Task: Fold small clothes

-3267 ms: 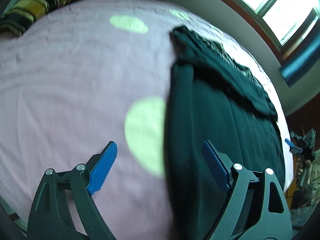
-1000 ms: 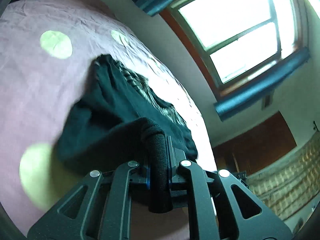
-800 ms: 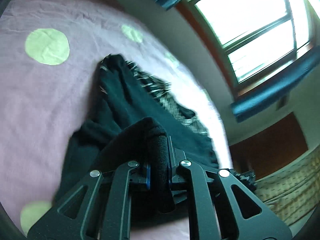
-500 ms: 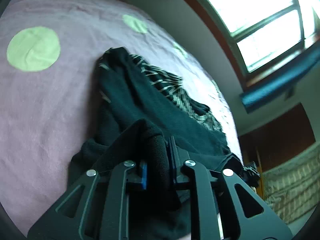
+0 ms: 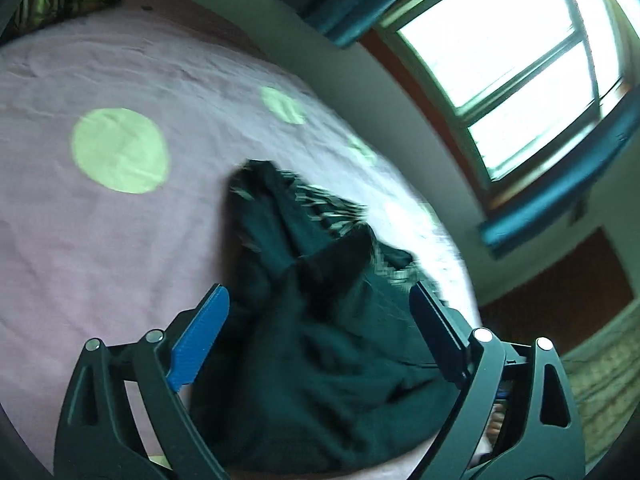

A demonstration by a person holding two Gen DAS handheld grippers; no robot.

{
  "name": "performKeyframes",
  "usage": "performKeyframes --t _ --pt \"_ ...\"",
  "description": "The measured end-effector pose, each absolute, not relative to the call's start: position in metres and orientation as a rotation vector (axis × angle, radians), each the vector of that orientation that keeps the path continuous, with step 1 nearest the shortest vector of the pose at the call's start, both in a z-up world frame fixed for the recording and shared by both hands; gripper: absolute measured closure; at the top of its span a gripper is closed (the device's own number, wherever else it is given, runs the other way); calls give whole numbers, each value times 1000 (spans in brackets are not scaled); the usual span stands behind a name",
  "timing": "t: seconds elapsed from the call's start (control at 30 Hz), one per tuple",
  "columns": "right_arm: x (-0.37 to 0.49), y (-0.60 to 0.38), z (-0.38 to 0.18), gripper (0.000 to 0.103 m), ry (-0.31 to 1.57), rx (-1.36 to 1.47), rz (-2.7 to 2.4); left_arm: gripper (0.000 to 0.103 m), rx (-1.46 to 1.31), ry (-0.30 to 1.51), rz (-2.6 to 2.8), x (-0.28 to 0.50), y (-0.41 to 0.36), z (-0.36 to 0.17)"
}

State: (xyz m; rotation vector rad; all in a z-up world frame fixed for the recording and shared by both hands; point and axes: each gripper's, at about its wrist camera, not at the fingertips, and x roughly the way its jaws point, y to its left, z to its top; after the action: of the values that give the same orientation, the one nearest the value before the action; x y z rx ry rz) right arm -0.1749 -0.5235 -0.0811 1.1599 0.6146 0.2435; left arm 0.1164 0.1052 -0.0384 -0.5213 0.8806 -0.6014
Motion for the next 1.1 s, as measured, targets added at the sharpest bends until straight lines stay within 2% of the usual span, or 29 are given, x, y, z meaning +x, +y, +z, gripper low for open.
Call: performKeyframes --t 0.2,0.4,0.8,0.97,1.0,1.07,1.1 --pt "-169 -511 -38 20 644 720 49 8 -229 877 -519 110 89 -34" --pt "-142 -502 -27 20 662 466 26 5 14 832 -592 117 49 -29" --pt "-100 -494 -28 20 692 436 177 5 -48 999 -740 185 24 -49" --pt "-90 -493 -32 26 725 433 188 5 8 1063 -778 197 2 -61" --pt "-88 -492 -33 28 730 428 189 8 17 1067 -781 198 -1 -61" --pt "-84 -492 -34 42 738 424 194 27 29 1071 -793 200 -7 -61" --pt "-82 -492 -35 54 745 424 196 43 27 1076 -799 202 -9 -61"
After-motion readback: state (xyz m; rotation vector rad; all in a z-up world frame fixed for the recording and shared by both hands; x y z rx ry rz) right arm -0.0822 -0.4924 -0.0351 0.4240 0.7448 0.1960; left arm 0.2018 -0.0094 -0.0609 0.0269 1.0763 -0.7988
